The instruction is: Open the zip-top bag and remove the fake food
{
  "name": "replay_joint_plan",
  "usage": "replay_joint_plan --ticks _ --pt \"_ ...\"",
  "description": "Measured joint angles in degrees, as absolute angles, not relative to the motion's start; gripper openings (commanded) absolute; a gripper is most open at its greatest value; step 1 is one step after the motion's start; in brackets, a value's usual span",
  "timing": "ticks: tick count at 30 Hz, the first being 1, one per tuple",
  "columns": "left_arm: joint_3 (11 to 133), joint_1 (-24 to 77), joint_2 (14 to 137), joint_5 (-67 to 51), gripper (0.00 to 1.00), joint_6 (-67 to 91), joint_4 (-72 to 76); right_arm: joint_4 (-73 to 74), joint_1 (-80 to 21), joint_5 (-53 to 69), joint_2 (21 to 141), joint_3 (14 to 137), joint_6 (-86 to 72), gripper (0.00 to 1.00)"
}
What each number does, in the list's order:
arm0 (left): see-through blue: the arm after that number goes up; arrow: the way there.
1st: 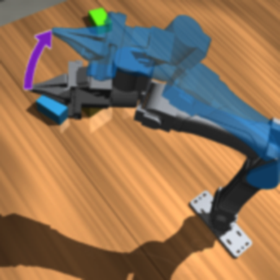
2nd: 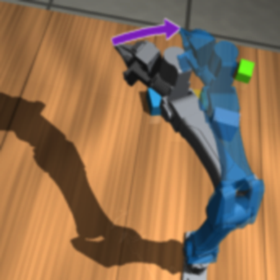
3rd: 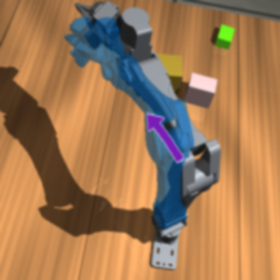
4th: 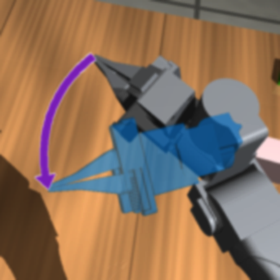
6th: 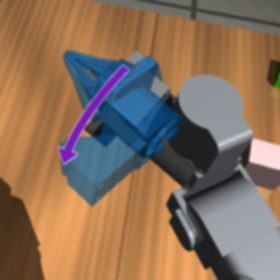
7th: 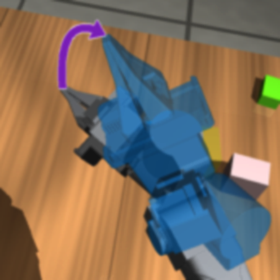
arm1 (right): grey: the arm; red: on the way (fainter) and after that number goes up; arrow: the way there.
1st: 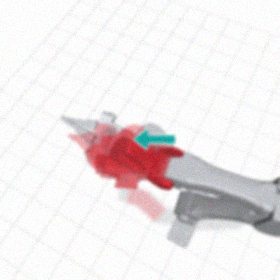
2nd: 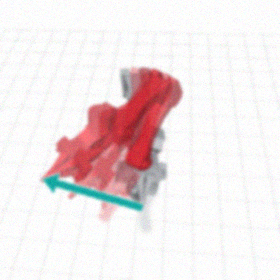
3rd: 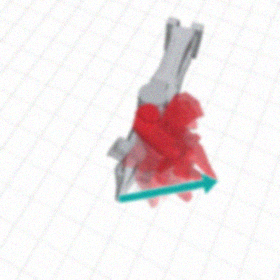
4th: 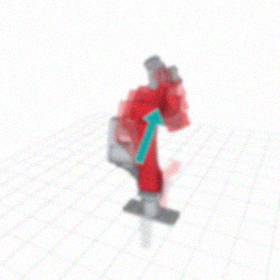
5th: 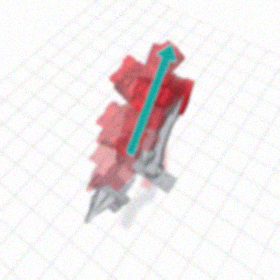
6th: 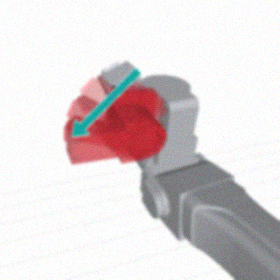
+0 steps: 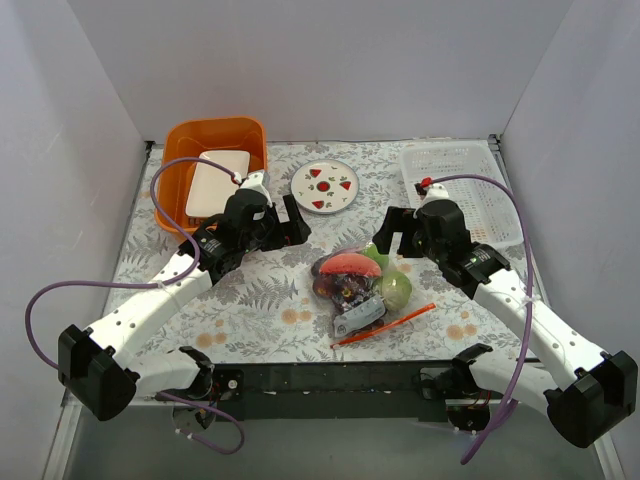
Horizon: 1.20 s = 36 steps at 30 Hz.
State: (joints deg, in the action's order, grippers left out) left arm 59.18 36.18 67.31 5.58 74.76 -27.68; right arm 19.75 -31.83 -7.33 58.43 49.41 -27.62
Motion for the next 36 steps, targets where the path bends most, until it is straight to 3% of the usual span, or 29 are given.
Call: replay_joint_plan --ticks 11,18,32,36 --pt "58.9 36.5 67.3 1.5 0.98 74.8 -27.9 21.6 -32.0 -4.7 59.0 48.9 -26.6 0.98" --pt "53.9 46.9 68.9 2.7 0.98 77.6 -25.8 23.7 -32.2 -3.9 57.8 45.2 -27.0 0.98" --pt "33.1 61.6 66.9 2.8 0.8 93.7 -13.9 21.7 -34.2 -2.4 54.7 36.3 -29.9 0.94" --pt "29.7 62.0 66.0 2.1 0.77 96.5 -7.9 17.9 -37.4 -3.1 57.2 36.2 -31.0 0.88"
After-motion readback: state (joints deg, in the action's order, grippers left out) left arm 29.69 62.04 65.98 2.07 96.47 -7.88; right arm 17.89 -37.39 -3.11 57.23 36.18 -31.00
